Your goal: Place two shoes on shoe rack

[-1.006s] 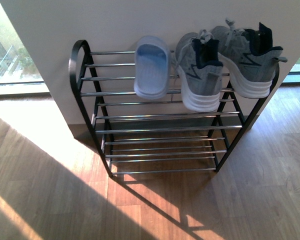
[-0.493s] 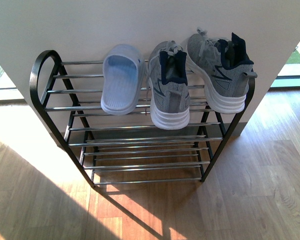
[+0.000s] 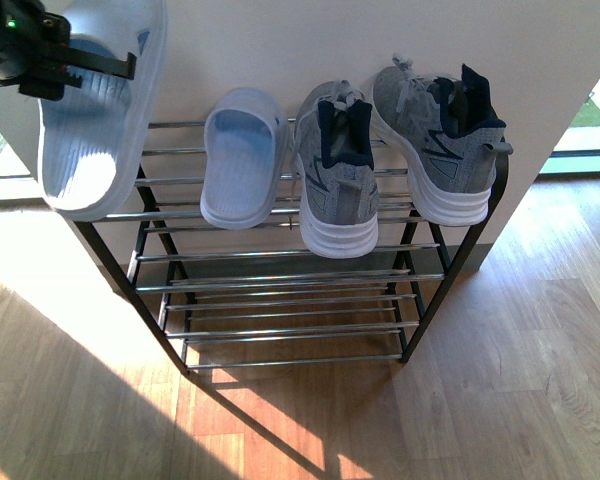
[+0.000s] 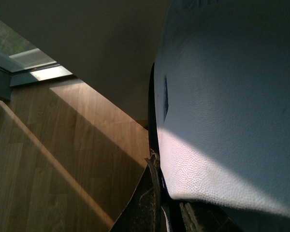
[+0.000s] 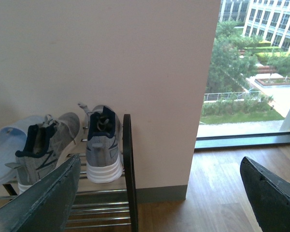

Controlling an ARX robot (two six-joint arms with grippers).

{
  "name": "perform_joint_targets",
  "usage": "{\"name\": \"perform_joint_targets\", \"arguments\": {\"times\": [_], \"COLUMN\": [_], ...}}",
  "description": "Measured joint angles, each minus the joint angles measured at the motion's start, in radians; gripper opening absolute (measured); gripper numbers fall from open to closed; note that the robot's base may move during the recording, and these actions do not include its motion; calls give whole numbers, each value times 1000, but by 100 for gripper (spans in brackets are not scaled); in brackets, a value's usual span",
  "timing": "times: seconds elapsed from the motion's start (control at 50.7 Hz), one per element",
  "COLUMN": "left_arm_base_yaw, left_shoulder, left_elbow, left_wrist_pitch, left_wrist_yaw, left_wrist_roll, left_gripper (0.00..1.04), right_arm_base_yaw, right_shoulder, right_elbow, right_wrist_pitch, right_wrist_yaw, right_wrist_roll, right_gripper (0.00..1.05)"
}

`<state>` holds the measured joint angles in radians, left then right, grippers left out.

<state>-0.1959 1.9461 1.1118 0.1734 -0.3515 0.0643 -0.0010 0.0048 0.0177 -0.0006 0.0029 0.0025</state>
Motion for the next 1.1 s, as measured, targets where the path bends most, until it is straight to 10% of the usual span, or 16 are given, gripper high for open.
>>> {"name": "perform_joint_targets", "arguments": {"times": [0.532,1.104], "left_arm_base_yaw": [-31,-39], "left_shoulder": [449,541], "left_elbow": [480,578], "left_wrist_pitch": [-172,-236], "left_wrist_yaw": [-18,-162], "left_wrist_roll": [-211,-144], "left_gripper": [2,2], "right_arm_base_yaw": [0,0], "right_shoulder": [0,0], "right_elbow": [0,0], "right_wrist_pitch": [0,0], "right_wrist_yaw": [0,-1], "right_wrist_roll": [0,0], "right_gripper": [96,96]}}
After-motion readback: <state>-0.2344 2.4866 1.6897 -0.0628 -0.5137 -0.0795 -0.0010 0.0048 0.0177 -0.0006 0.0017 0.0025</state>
